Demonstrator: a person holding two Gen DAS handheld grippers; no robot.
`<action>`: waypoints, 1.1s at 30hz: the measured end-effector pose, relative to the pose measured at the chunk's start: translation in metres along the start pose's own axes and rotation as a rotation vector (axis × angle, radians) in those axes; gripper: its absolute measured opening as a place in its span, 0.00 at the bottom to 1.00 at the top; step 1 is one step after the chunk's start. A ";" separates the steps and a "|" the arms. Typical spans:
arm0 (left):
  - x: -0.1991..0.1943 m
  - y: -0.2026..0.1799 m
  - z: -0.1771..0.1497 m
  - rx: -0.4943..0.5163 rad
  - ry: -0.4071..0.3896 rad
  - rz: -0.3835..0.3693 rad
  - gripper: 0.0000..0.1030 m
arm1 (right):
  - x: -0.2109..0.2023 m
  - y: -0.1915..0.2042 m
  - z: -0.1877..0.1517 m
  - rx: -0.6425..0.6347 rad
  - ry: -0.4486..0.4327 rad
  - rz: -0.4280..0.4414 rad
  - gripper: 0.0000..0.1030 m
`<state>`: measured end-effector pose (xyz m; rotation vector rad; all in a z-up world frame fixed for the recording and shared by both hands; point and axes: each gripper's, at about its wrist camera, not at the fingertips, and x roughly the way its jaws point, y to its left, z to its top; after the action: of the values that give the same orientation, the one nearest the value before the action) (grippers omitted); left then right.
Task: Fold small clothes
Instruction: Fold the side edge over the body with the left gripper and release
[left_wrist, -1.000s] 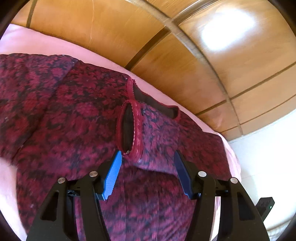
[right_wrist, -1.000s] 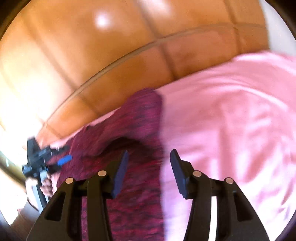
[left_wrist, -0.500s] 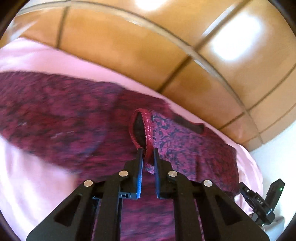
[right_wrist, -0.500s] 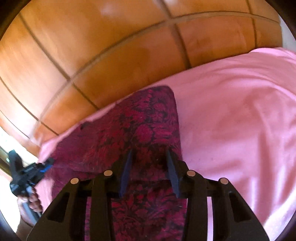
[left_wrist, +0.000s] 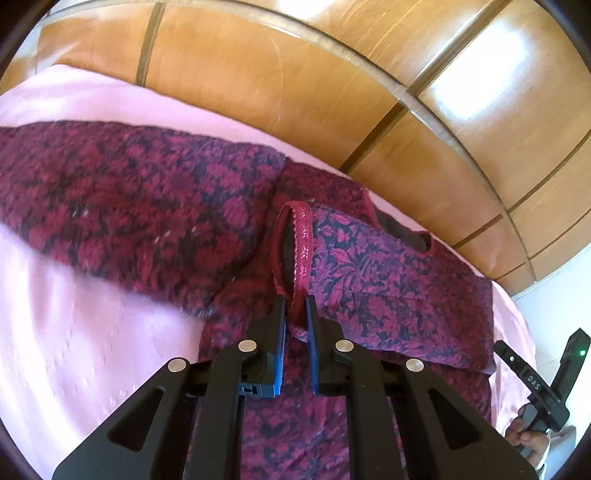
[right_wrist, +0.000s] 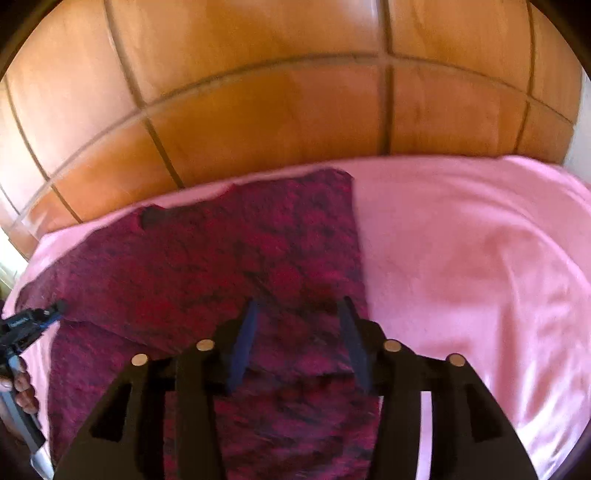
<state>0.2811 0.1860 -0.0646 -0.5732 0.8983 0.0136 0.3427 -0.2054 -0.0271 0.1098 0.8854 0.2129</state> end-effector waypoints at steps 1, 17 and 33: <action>-0.001 -0.002 0.001 0.005 -0.007 0.002 0.09 | 0.004 0.006 0.003 -0.009 -0.002 0.002 0.45; -0.021 0.028 -0.011 -0.042 -0.096 -0.027 0.49 | 0.049 0.062 -0.026 -0.133 -0.035 -0.100 0.59; -0.129 0.273 0.021 -0.674 -0.339 0.018 0.47 | 0.040 0.065 -0.041 -0.150 -0.093 -0.122 0.62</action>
<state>0.1476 0.4566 -0.0858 -1.1507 0.5524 0.4313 0.3261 -0.1328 -0.0712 -0.0731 0.7779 0.1585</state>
